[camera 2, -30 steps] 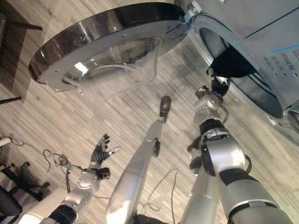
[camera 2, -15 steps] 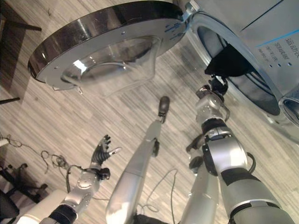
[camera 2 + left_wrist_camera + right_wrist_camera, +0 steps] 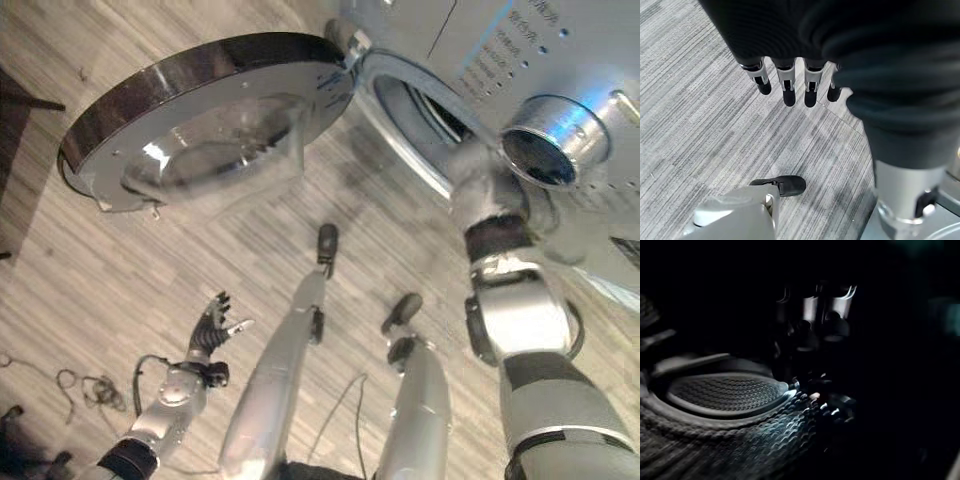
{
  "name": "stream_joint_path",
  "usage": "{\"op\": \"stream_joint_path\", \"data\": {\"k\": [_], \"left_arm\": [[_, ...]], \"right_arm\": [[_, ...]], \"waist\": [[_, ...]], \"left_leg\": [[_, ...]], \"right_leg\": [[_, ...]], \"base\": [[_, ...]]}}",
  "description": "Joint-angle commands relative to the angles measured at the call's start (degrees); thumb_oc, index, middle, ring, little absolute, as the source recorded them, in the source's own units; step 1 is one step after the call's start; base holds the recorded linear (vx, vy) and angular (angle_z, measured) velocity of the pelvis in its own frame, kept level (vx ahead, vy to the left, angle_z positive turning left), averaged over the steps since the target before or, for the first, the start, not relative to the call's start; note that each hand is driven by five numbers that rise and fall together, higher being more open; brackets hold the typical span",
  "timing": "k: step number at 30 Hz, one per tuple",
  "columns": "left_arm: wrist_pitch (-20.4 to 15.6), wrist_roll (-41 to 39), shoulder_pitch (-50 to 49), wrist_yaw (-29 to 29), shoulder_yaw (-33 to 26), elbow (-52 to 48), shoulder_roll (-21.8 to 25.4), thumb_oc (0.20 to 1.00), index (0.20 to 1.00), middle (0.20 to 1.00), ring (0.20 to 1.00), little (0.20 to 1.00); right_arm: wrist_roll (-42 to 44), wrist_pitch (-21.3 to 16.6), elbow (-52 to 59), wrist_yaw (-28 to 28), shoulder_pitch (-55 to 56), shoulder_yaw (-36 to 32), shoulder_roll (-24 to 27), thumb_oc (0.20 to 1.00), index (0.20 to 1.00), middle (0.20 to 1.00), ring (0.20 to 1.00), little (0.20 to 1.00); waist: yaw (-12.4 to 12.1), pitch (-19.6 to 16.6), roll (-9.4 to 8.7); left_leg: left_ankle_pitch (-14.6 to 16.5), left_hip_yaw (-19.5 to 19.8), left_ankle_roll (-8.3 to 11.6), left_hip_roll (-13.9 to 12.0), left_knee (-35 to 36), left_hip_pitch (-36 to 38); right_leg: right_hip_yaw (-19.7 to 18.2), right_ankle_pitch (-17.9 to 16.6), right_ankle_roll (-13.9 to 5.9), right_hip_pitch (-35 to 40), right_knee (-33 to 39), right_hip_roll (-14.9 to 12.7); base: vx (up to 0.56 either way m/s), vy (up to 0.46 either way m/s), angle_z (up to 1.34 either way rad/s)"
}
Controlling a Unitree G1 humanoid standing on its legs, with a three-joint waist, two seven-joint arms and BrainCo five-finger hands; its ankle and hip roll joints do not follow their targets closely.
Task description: Grab the laundry basket,head to the washer,open it,put in the laundry and shut it.
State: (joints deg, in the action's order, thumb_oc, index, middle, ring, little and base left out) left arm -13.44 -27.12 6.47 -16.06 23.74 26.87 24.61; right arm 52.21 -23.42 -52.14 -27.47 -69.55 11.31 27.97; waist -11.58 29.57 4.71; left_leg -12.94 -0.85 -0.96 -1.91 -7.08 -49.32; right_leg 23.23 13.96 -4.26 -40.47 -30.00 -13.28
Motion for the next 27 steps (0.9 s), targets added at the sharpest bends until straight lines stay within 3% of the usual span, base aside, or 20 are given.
{"op": "stream_joint_path", "data": {"k": [1, 4, 5, 6, 7, 8, 11, 14, 15, 18, 22, 27], "left_arm": [[-0.1, -0.5, -0.9, 0.7, 1.3, 1.4, 0.9, 1.0, 1.0, 1.0, 1.0, 1.0], [-0.5, -0.6, -1.4, 0.3, 0.7, 1.6, 1.1, 1.0, 1.0, 1.0, 1.0, 1.0], [-0.5, -0.2, -1.4, 0.1, 0.7, 1.9, 1.4, 1.0, 1.0, 1.0, 1.0, 1.0], [-0.5, 0.1, -1.5, 0.1, 0.8, 2.2, 1.5, 1.0, 1.0, 1.0, 1.0, 1.0], [-0.5, 0.2, -1.4, 0.0, 0.7, 2.2, 1.3, 1.0, 1.0, 1.0, 1.0, 1.0], [-0.5, 0.2, -0.9, 0.1, 0.8, 2.9, 1.6, 1.0, 1.0, 1.0, 1.0, 1.0], [-0.4, -0.4, 0.0, -0.4, 0.4, 2.7, 0.7, 1.0, 1.0, 1.0, 1.0, 1.0], [0.0, 0.2, 0.0, -1.1, -0.5, 2.9, -0.1, 1.0, 1.0, 1.0, 1.0, 1.0], [0.4, 1.0, 0.3, -1.6, -1.7, 3.7, -1.7, 1.0, 1.0, 1.0, 1.0, 1.0], [0.0, 3.2, -0.3, -2.0, -2.9, 4.9, -3.3, 1.0, 1.0, 1.0, 1.0, 1.0], [0.5, 6.0, -1.8, -1.7, -5.0, 5.7, -4.6, 1.0, 1.0, 1.0, 1.0, 1.0], [1.8, 9.9, -3.1, 0.2, -5.1, 9.6, -4.1, 1.0, 1.0, 1.0, 1.0, 1.0]], "right_arm": [[-1.8, -2.6, 4.5, -0.2, -4.4, -0.1, 5.8, 0.2, 0.2, 0.2, 0.2, 0.2], [-9.3, 0.2, 1.3, -4.3, -7.4, 2.5, 8.9, 0.2, 0.2, 0.2, 0.2, 0.2], [-11.1, 1.4, -0.2, -4.8, -8.1, 3.9, 9.3, 0.25, 0.25, 0.25, 0.25, 0.25], [-12.3, 3.0, -1.7, -4.4, -8.8, 5.4, 9.5, 0.871, 0.871, 0.871, 0.871, 0.871], [-12.2, 3.0, -2.0, -4.3, -9.3, 5.7, 9.5, 1.0, 1.0, 1.0, 1.0, 1.0], [-13.4, 6.2, -5.7, -2.3, -11.1, 9.5, 9.1, 1.0, 1.0, 1.0, 1.0, 1.0], [-12.9, 5.5, -3.7, -2.6, -9.5, 9.6, 6.3, 1.0, 1.0, 1.0, 1.0, 1.0], [-15.3, 3.6, 5.6, -4.6, -3.3, 7.2, 3.2, 1.0, 1.0, 1.0, 1.0, 1.0], [-18.8, 1.3, 16.1, -5.3, 4.4, 4.6, 0.0, 1.0, 1.0, 1.0, 1.0, 1.0], [-24.6, 0.4, 28.5, -4.6, 18.3, 1.6, -4.4, 1.0, 1.0, 1.0, 1.0, 1.0], [-32.5, 3.0, 40.3, 1.5, 36.6, 5.6, -8.9, 1.0, 1.0, 1.0, 1.0, 1.0], [-33.2, 6.6, 40.5, 10.1, 50.8, 11.8, -10.5, 1.0, 1.0, 1.0, 1.0, 1.0]], "waist": [[-2.0, -0.7, -0.1], [-2.1, -1.1, -0.55], [-2.3, -1.3, -0.78], [-2.4, -1.4, -0.99], [-2.3, -1.3, -0.89], [-2.5, -1.4, -1.45], [-1.8, -1.3, -1.63], [-1.0, -1.4, -1.84], [-0.1, -1.4, -2.1], [0.9, -2.4, -2.88], [2.9, -4.8, -4.98], [5.6, -8.7, -6.74]], "left_leg": [[7.7, -2.3, 2.25, 1.8, -0.8, 2.4], [7.6, -2.5, 2.45, 1.8, -0.4, 2.6], [7.5, -2.6, 2.46, 1.7, -0.3, 2.7], [7.4, -2.7, 2.46, 1.6, -0.2, 2.8], [7.4, -2.8, 2.46, 1.6, -0.2, 2.8], [7.3, -3.0, 2.48, 1.3, -0.2, 2.9], [7.4, -3.3, 2.46, 1.0, -0.4, 3.3], [7.6, -3.6, 2.34, 1.0, -0.5, 3.8], [7.9, -3.8, 2.2, 0.8, -0.6, 4.4], [8.5, -4.0, 1.88, 0.8, -1.0, 5.8], [9.4, -4.7, 1.35, 0.0, -1.3, 10.0], [10.9, -6.3, 0.79, -0.5, -0.4, 18.1]], "right_leg": [[-0.5, 2.5, 1.29, 7.8, 3.8, 4.7], [-0.7, 1.8, 1.17, 8.2, 4.9, 4.8], [-0.6, 1.7, 1.14, 8.4, 5.1, 4.8], [-0.6, 1.5, 1.14, 8.5, 5.2, 4.9], [-0.7, 1.5, 1.14, 8.5, 5.3, 4.9], [-0.7, 1.2, 1.19, 8.6, 5.5, 4.9], [-0.9, 1.0, 1.32, 8.9, 5.6, 5.1], [-1.2, 0.9, 1.29, 9.4, 5.7, 5.2], [-1.4, 0.7, 1.28, 10.0, 6.1, 5.2], [-1.5, 0.3, 1.18, 11.7, 6.8, 5.3], [-2.1, -1.0, 0.47, 16.0, 8.9, 5.5], [-3.0, -2.9, -0.56, 22.3, 10.4, 4.7]], "base": [[0.0, 0.0, 0.0], [0.0, 0.0, 0.0], [0.0, 0.0, 0.0], [-0.01, 0.003, -0.05], [-0.02, 0.006, -0.09], [-0.02, 0.009, -0.11], [-0.02, 0.024, -0.14], [-0.01, 0.031, -0.05], [-0.01, 0.006, -0.06], [0.0, 0.003, -0.01], [0.02, 0.043, -0.18], [0.11, 0.094, -0.25]]}}
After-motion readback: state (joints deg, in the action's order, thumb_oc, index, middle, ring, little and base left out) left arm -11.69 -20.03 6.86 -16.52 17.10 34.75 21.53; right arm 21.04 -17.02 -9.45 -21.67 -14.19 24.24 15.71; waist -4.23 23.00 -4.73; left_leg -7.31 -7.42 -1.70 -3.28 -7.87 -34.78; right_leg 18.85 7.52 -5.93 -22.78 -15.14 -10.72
